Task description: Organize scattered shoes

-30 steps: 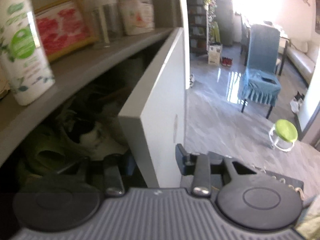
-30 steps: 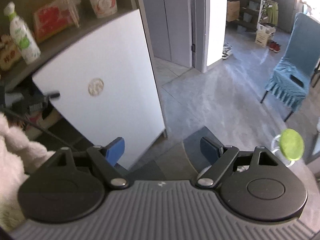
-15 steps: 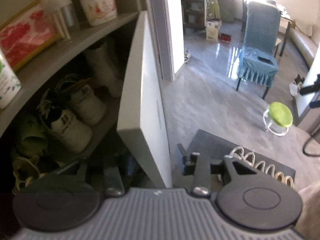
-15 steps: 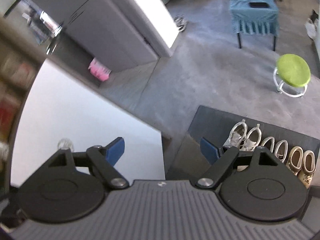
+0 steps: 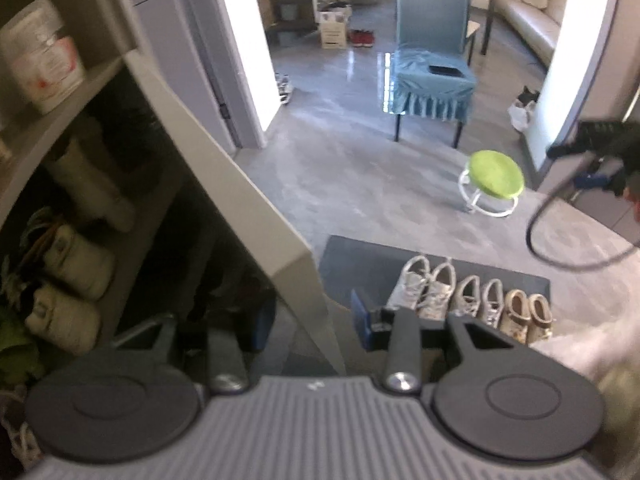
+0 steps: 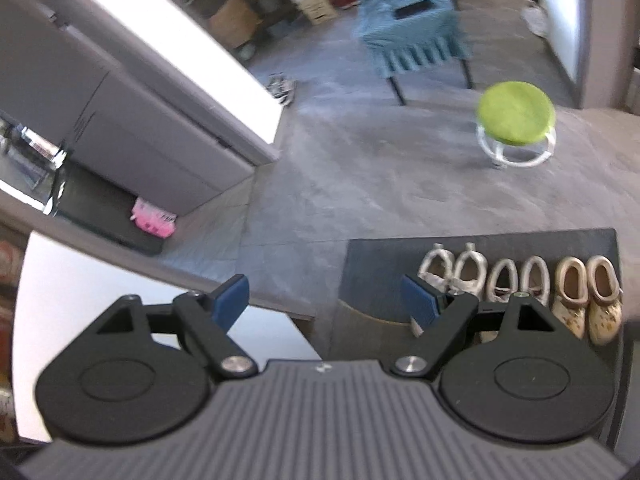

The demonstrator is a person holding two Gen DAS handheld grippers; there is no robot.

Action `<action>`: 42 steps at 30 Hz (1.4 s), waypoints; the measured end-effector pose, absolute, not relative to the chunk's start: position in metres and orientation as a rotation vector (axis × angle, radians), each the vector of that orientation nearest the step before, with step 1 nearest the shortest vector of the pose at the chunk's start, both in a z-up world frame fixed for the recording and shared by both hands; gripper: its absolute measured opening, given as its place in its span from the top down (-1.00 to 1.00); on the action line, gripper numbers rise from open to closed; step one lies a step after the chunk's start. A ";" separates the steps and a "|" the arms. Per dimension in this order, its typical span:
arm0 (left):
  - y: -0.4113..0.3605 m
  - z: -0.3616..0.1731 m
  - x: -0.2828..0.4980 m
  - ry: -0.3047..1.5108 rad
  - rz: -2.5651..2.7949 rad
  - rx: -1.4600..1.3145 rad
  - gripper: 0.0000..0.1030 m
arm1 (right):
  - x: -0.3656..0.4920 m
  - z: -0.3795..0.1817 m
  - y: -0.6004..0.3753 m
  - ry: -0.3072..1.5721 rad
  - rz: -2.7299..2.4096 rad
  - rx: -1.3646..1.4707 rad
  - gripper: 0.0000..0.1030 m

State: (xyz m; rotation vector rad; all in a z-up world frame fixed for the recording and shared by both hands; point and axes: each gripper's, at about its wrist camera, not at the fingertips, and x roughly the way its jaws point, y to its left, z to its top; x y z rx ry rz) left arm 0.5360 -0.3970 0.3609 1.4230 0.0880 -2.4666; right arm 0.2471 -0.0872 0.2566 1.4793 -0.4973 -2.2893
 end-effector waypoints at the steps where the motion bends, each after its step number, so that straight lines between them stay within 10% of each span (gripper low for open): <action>1: -0.396 0.360 0.527 0.100 -2.460 1.430 0.19 | 0.250 0.252 -0.073 -0.509 -2.317 1.498 -0.64; 32: -0.389 0.338 0.305 0.226 -2.457 1.532 0.22 | 0.354 0.232 0.055 -0.830 -2.594 1.572 -0.64; 34: -0.392 0.336 0.291 0.211 -2.423 1.532 0.54 | 0.366 0.223 0.058 -0.792 -2.588 1.582 -0.64; 42: -0.403 0.312 0.294 0.110 -2.357 1.614 0.34 | 0.390 0.101 0.082 -0.458 -2.375 1.946 -0.64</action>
